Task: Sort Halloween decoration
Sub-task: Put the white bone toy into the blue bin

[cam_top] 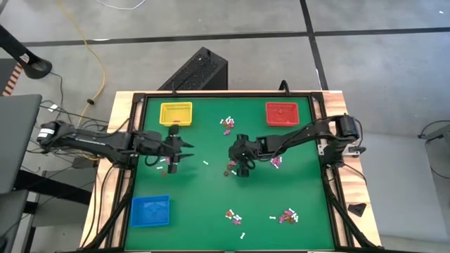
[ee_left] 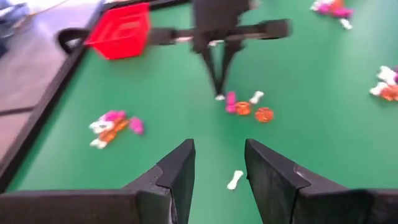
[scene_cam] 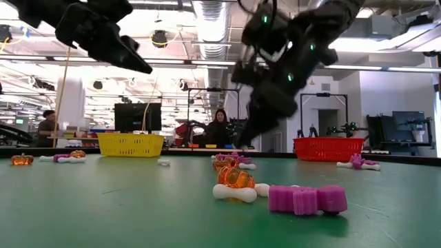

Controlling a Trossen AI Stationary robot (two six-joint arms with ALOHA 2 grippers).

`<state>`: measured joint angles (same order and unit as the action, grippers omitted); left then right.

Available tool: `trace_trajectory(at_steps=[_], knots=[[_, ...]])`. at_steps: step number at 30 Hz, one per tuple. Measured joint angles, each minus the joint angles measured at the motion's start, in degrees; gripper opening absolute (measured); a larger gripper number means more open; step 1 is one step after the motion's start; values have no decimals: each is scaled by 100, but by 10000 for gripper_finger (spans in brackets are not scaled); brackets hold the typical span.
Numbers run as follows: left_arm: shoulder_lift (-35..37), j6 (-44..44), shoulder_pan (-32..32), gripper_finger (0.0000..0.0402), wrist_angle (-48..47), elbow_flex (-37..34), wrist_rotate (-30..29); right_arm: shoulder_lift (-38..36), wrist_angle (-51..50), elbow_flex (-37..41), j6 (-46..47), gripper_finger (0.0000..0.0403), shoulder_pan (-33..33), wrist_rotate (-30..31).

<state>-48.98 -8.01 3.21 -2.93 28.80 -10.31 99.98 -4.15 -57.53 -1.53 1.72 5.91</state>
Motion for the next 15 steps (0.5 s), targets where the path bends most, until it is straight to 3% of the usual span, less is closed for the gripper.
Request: trace_trajectory(at_steps=[4, 8, 15], knots=[[416, 158, -3, 130, -345, -2, -157, -126, 201, -169, 1, 19, 114, 0], [680, 218, -3, 130, -751, -2, -421, -98, 1447, -280, 0, 19, 312, -241], [812, 502, -3, 130, -1231, -7, -2049, 910, 3719, -876, -370, 19, 638, -867]])
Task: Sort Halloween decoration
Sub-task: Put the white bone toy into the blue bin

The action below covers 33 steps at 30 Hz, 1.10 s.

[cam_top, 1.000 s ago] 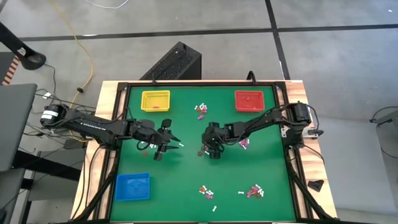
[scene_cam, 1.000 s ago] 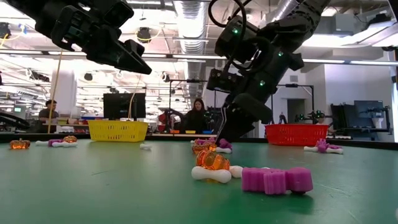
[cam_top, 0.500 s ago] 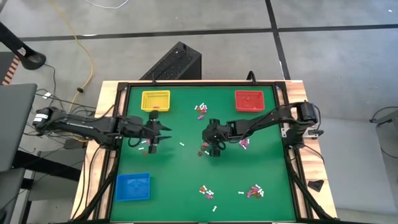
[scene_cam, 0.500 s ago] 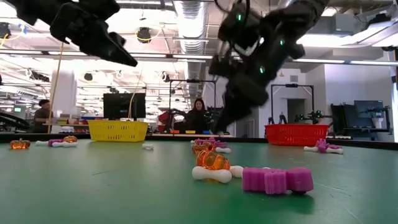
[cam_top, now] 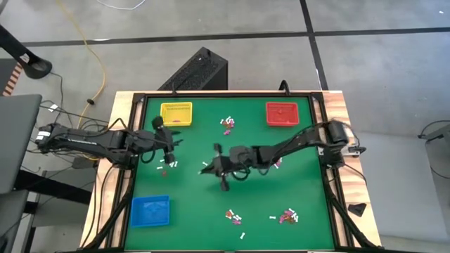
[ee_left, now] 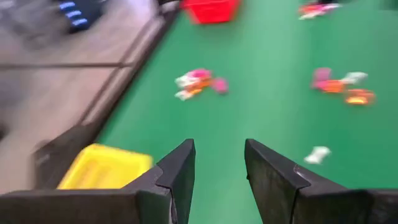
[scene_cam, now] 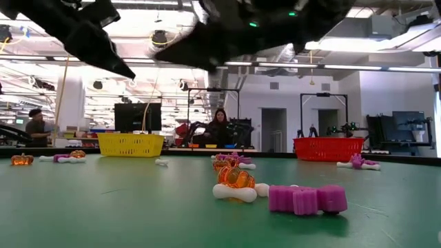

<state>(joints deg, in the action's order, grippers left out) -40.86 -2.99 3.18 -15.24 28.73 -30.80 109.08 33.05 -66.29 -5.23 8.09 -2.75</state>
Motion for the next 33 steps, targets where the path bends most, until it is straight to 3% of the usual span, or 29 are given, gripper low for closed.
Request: trace_trajectory(at_steps=[7, 12, 17, 24, 33], knots=[[17, 276, -7, 130, 7, 2, -1387, 1772, 610, -1966, 221, 19, 48, -1269], [15, 261, -7, 130, -105, 2, -1653, 2763, 544, -3493, 336, 19, 135, -1864], [15, 321, -7, 130, -134, 2, -1700, 3641, 483, -4601, 699, 22, 132, -2016], [15, 416, -7, 130, -130, 2, -1596, 4474, 441, -5621, 1284, 36, 130, -2115], [15, 414, -7, 130, -132, 2, -1594, 4849, 278, -6053, 1836, 43, 101, -2372]])
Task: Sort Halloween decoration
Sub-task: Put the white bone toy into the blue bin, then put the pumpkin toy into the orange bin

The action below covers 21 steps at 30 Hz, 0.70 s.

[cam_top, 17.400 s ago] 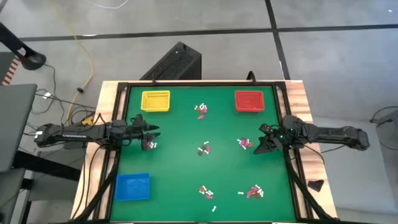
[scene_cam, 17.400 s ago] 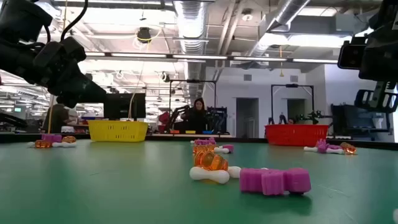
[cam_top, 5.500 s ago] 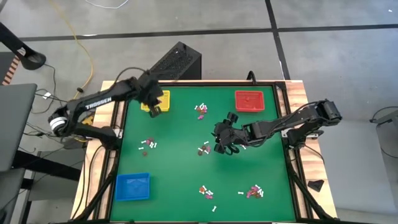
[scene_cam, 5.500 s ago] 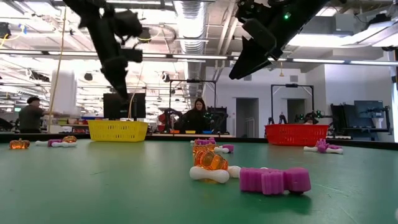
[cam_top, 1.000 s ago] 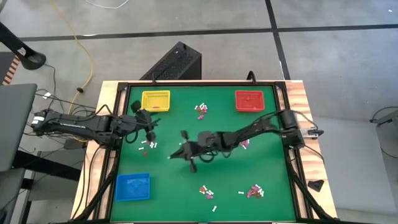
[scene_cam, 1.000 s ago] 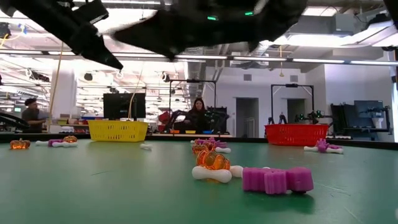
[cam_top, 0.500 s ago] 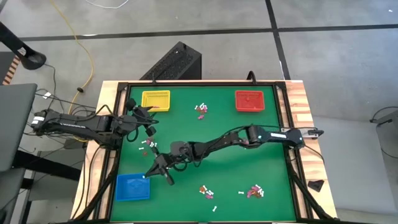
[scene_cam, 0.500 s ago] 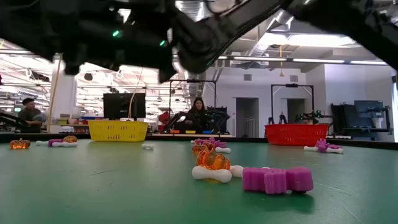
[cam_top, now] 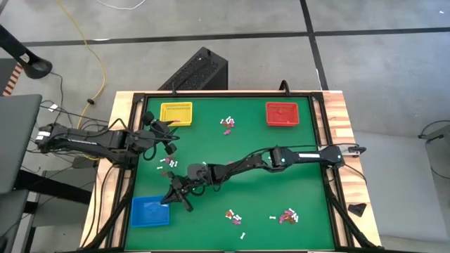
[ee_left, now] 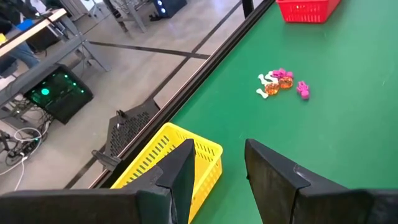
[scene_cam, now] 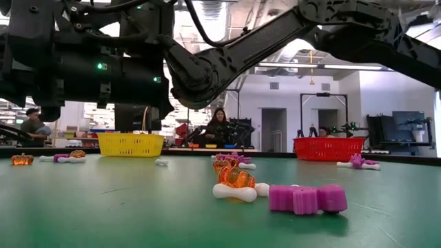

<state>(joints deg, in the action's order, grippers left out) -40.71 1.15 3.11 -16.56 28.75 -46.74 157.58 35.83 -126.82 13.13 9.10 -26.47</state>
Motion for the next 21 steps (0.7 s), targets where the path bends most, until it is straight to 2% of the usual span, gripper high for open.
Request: trace_trajectory(at_steps=[7, 10, 12, 16, 18, 21], knots=[[0, 0, 0, 130, 9, 0, 0, -5, -12, 0, 33, 106, -128, -348], [0, 0, 0, 130, 1, 0, 0, -174, -331, 0, 60, 126, -333, -1303], [0, 1, 0, 130, -11, 0, 1, -462, -887, 0, 101, 133, -526, -1811], [-2, 33, 0, 130, -37, 0, -17, -1280, -2996, -13, -588, 131, -793, -2492], [2, 22, 0, 130, -67, 2, 2, -1636, -4592, -13, -1375, 127, -823, -2451], [-1, 22, 2, 130, -86, 0, 21, -2099, -7175, 2, -2514, 122, -838, -1906]])
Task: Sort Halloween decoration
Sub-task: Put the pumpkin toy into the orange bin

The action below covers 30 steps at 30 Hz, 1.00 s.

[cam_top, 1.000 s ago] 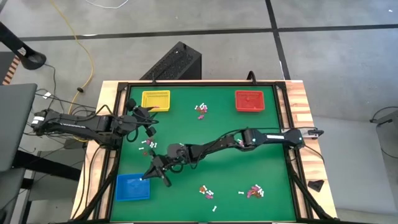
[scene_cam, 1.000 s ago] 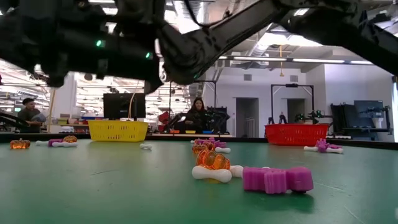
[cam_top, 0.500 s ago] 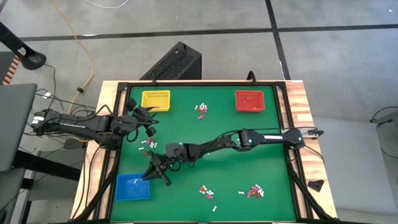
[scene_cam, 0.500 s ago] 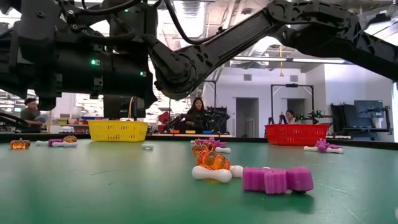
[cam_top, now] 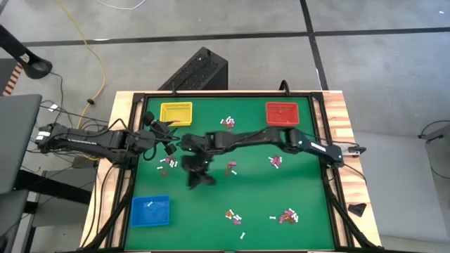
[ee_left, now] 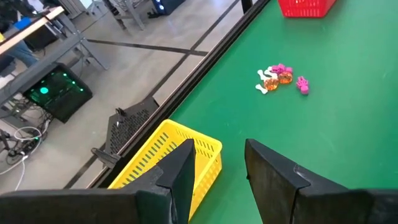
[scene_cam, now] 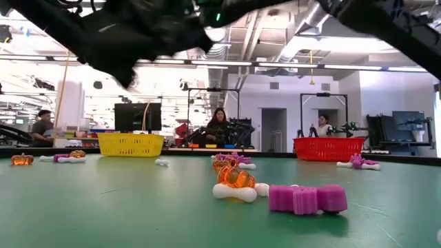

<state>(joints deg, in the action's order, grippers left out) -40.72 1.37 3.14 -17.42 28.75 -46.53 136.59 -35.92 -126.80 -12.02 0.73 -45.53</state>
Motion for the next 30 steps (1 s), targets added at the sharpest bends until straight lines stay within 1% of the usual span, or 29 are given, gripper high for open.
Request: trace_trajectory(at_steps=[3, 6, 8, 10, 12, 15, 19, 22, 24, 26, 30], knots=[[-1, 0, 0, 130, 3, 0, -1, -448, -2055, 0, -641, 120, -30, 548], [-1, 5, 0, 130, 17, 0, -3, -720, -3631, 80, -784, 119, -58, 878], [-1, 30, 0, 130, 35, 0, 7, -835, -4193, 326, -728, 118, -46, 1058], [0, 39, 0, 130, 39, 0, 103, -1051, -4356, 741, -510, 118, -14, 1258], [-1, 42, 0, 130, 38, 0, 222, -1439, -4318, 1285, -208, 118, 32, 1446], [-1, 134, 0, 130, 36, 0, 370, -2218, -3966, 2461, 385, 118, 93, 1947], [-20, 347, 0, 130, 24, 0, 664, -3551, -2602, 4477, 1490, 118, 176, 3033], [-87, 455, 0, 130, 31, 0, 953, -4586, -1586, 5869, 2275, 118, 175, 3623], [-159, 524, 0, 130, 41, 0, 1116, -5122, -968, 6672, 2784, 118, 166, 3780], [-266, 573, 0, 130, 62, 0, 1202, -5590, -616, 7272, 3282, 118, 141, 3811], [-515, 667, 0, 130, 62, 0, 1221, -6289, -452, 7957, 4274, 118, 172, 3807]])
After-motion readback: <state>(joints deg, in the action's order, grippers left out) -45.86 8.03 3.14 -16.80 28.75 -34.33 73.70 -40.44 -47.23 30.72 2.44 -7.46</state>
